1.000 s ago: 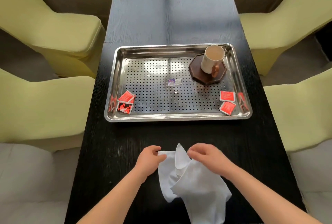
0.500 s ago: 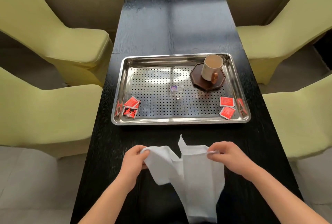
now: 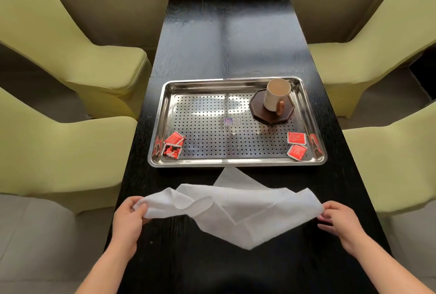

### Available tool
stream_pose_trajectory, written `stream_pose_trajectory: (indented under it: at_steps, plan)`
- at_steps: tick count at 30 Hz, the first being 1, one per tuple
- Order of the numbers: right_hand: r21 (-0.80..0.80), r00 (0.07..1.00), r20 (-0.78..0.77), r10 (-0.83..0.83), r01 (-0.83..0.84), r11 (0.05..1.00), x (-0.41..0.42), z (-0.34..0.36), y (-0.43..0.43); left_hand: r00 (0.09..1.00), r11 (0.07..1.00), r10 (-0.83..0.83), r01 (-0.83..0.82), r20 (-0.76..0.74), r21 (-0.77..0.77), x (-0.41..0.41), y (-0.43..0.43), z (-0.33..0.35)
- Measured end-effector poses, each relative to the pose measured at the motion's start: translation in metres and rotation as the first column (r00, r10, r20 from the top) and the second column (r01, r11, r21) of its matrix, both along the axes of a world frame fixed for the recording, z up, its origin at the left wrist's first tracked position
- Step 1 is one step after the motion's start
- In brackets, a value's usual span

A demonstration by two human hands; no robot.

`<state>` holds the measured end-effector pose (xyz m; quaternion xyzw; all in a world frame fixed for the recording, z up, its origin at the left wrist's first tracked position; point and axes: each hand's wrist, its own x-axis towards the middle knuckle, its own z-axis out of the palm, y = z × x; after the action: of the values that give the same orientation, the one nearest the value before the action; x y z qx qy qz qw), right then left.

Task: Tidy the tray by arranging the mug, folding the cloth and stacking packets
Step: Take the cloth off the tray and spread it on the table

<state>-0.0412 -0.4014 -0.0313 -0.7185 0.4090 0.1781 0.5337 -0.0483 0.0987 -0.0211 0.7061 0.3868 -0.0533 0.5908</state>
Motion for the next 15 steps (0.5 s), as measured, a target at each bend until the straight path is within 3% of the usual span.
stream_pose_trajectory:
  at_steps: [5,7,8,11,13,15]
  plan:
    - [0.027,0.981,0.005,-0.194,0.194,0.981,-0.009,-0.006,0.010,0.998,0.998,0.028,-0.025,-0.062,0.053,-0.001,0.002,-0.008]
    - [-0.066,0.980,0.049,-0.195,0.198,0.978,-0.016,-0.006,0.022,0.995,0.997,0.061,-0.056,-0.074,0.056,0.001,-0.003,-0.010]
    - [-0.190,0.984,0.089,-0.157,0.172,0.967,-0.020,-0.003,0.029,0.993,0.996,0.086,-0.082,-0.084,0.046,0.002,-0.006,-0.012]
    - [-0.580,0.943,0.273,0.189,0.005,0.814,-0.037,0.006,0.051,0.967,0.978,0.200,-0.206,-0.156,-0.021,-0.001,-0.013,-0.015]
    - [-0.619,0.845,0.302,0.441,-0.178,0.765,-0.043,0.010,0.073,0.931,0.941,0.287,-0.317,-0.224,-0.115,-0.004,-0.018,-0.014]
    - [-0.533,0.782,0.173,0.599,-0.437,0.724,-0.037,0.013,0.098,0.905,0.914,0.322,-0.374,-0.277,-0.159,-0.006,-0.030,-0.014]
